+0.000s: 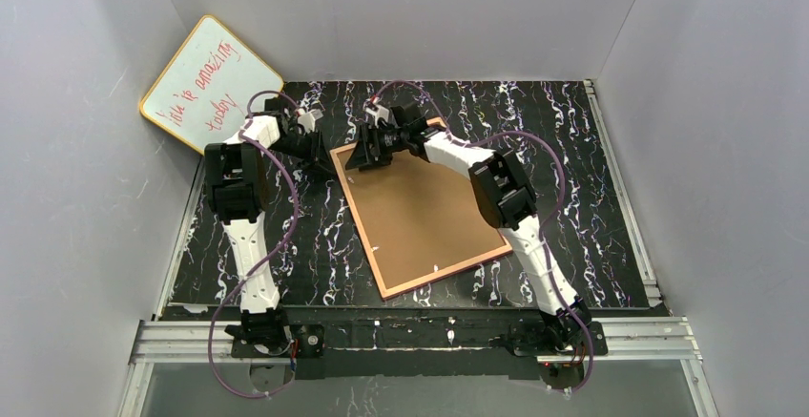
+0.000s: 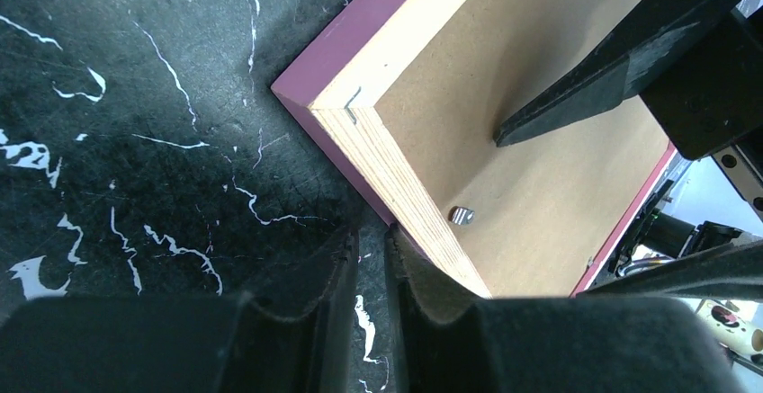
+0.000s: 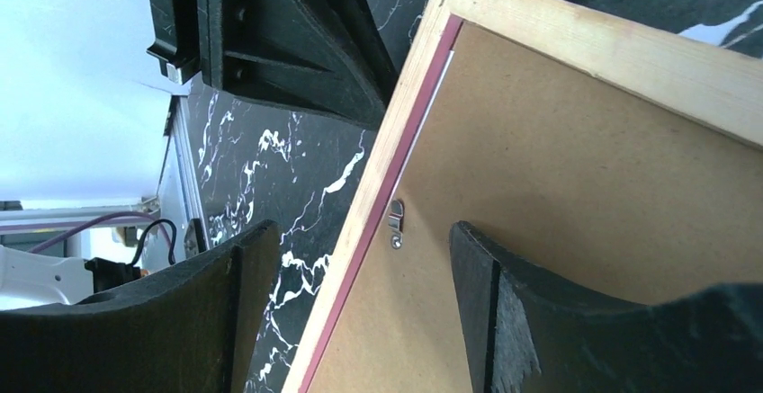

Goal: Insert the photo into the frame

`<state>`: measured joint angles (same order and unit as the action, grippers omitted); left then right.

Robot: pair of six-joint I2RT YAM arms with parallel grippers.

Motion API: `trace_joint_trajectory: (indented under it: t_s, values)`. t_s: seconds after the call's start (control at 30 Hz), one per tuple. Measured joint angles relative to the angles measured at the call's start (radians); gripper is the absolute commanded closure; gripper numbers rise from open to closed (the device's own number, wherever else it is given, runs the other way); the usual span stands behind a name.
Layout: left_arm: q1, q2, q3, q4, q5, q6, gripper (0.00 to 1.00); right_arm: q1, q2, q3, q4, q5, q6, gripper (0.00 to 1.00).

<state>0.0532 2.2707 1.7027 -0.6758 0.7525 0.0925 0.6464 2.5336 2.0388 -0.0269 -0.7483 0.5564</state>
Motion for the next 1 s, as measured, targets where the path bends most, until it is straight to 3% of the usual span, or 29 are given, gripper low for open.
trace_joint_trajectory:
  t_s: [1.0]
  values:
    - [-0.013, 0.0, 0.0, 0.002, -0.011, 0.011, 0.85, 0.044, 0.053, 0.058, 0.031, -0.043, 0.013, 0.28]
